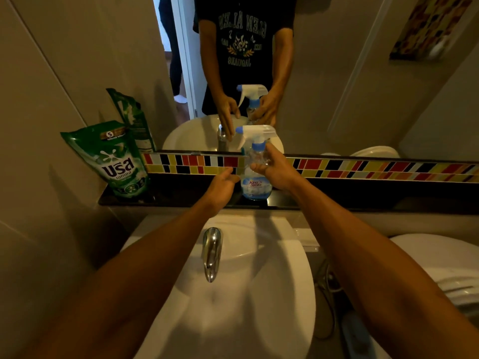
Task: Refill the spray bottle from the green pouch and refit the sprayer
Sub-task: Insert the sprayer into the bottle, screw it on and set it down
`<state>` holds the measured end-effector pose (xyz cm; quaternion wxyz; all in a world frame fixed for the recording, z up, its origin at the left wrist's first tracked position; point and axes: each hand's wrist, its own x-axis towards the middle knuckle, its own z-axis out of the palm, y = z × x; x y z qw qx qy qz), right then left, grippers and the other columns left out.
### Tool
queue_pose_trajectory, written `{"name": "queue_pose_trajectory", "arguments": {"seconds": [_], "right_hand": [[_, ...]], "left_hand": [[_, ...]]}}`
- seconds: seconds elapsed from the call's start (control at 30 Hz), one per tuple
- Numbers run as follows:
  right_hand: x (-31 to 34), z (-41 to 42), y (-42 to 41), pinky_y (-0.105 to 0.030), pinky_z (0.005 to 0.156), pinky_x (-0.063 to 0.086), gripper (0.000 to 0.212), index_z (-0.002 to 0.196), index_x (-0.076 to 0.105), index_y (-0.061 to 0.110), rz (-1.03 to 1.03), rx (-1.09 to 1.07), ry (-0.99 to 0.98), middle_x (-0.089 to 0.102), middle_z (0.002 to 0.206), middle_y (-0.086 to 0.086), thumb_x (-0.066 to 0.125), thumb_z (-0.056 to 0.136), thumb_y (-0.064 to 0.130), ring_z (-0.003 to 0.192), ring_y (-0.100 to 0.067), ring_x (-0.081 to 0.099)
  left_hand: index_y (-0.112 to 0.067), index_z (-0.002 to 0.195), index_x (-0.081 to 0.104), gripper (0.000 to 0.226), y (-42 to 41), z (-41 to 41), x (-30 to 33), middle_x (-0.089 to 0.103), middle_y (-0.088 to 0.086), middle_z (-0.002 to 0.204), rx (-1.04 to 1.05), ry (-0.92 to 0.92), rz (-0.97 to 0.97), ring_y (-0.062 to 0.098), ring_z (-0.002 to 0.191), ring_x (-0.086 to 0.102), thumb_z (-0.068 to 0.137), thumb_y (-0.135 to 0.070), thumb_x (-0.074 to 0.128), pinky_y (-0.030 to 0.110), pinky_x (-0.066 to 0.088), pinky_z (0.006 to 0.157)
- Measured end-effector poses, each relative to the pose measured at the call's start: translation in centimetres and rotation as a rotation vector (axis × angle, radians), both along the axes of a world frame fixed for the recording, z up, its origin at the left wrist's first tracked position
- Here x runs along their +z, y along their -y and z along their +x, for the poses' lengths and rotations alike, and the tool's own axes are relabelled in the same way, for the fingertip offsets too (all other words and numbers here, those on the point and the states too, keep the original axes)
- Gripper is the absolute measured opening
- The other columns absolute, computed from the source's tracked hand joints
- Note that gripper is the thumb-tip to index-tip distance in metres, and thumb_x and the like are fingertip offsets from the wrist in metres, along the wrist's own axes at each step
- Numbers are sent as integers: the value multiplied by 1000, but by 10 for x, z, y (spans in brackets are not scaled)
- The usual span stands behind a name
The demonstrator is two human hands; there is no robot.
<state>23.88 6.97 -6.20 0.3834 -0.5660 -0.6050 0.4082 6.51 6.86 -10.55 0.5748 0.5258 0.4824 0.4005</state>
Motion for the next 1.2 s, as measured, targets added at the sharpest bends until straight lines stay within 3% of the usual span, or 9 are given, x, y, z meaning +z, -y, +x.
{"name": "queue_pose_trajectory", "arguments": {"seconds": [0.07,0.13,0.23,0.37,0.5,0.57,0.7,0.83,1.2], "right_hand": [[-3,8,-4,-32,94,51,59,150,44,25,-16,-9,-9,61,136,2,67,99,7,122,-14,58],[-7,16,-8,-23,85,50,59,149,44,26,-29,-24,-28,63,130,8,67,99,6,114,-8,61],[-10,25,-13,-20,81,51,57,148,45,26,-39,-41,-48,63,121,15,66,99,5,106,-2,62],[-9,33,-21,-31,96,52,58,148,43,26,-45,-9,-68,61,129,8,65,99,3,120,-11,60],[-16,34,-20,-17,75,57,53,147,45,21,-51,-43,-115,62,133,6,64,100,4,117,-10,63],[-29,33,-16,-25,85,59,52,148,46,20,-73,-92,-144,61,142,-2,63,101,7,128,-19,61],[-56,26,-5,-49,108,53,62,160,33,19,-128,-211,-234,55,152,-8,60,104,14,136,-27,57],[-64,22,-7,-54,111,51,70,165,19,19,-153,-287,-270,49,157,-11,57,106,19,140,-30,54],[-64,22,-7,-53,112,50,72,167,14,21,-154,-320,-306,46,159,-12,55,108,21,139,-30,55]], "left_hand": [[-19,129,56,32,-1,13,-8,62,-11,114,-11,36,-30,18,122,55,101,-7,44,7,48,68],[-11,142,47,41,-2,25,-12,58,-3,126,-18,65,-73,10,109,57,101,-5,43,6,51,65],[-9,146,42,45,-4,39,-19,57,9,136,-60,144,-92,13,111,59,102,-4,42,14,55,74],[-8,146,41,43,-5,54,-23,56,14,138,-44,178,-96,24,123,56,103,-7,43,27,52,93],[-14,145,44,42,-8,60,-31,61,9,133,-32,162,-59,22,120,60,103,-13,46,32,52,96],[-18,144,46,41,-8,62,-33,63,4,129,-25,139,-46,18,117,62,103,-18,47,26,54,89],[-21,145,45,42,-11,65,-37,61,3,132,-7,99,-34,16,118,61,103,-22,47,35,50,101],[-19,148,42,45,-13,69,-37,58,5,136,-26,96,-27,18,122,58,103,-18,46,32,48,100],[-19,148,42,46,-18,70,-43,58,4,136,-35,83,-31,13,117,59,102,-17,47,23,49,90]]}}
